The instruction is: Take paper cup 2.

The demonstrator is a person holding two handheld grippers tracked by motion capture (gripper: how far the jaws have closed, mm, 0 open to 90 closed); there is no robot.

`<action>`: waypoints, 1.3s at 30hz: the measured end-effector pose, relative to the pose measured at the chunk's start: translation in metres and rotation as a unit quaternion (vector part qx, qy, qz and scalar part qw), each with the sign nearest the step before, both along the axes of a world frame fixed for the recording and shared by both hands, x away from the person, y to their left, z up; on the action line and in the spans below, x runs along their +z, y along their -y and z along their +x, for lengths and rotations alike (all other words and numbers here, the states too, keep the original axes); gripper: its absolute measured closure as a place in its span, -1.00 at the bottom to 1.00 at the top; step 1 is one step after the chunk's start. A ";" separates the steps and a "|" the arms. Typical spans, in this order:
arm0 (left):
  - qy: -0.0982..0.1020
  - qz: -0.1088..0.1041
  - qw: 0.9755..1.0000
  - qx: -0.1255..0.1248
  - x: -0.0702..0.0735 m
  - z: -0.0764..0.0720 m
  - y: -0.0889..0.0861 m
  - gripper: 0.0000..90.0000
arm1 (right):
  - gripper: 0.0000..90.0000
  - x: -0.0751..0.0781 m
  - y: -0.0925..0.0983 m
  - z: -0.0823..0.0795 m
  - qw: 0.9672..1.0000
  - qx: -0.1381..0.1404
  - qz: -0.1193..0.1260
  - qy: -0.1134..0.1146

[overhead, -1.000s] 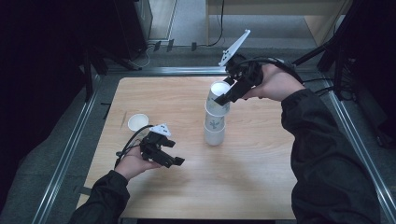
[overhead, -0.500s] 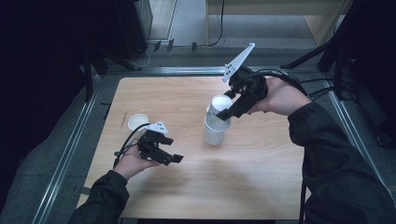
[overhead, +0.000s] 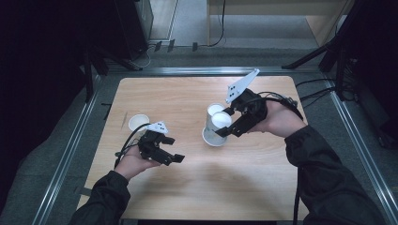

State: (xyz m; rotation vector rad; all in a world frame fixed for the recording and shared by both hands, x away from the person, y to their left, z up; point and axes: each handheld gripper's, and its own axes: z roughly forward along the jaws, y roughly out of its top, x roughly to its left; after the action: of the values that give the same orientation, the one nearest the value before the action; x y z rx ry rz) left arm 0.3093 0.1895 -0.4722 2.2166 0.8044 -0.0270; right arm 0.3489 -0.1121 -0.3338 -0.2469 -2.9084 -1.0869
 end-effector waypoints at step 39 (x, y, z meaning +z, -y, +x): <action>0.006 -0.062 0.992 -0.106 0.009 0.013 0.026 -0.66 | -0.22 -0.109 0.011 -0.015 0.996 -0.018 0.069 -0.056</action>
State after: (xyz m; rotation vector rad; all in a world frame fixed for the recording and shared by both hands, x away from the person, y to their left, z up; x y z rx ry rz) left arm 0.3224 0.1633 -0.4633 2.1724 0.5416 -0.1618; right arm 0.3343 -0.1229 -0.4426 -0.3465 -2.7262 -1.2316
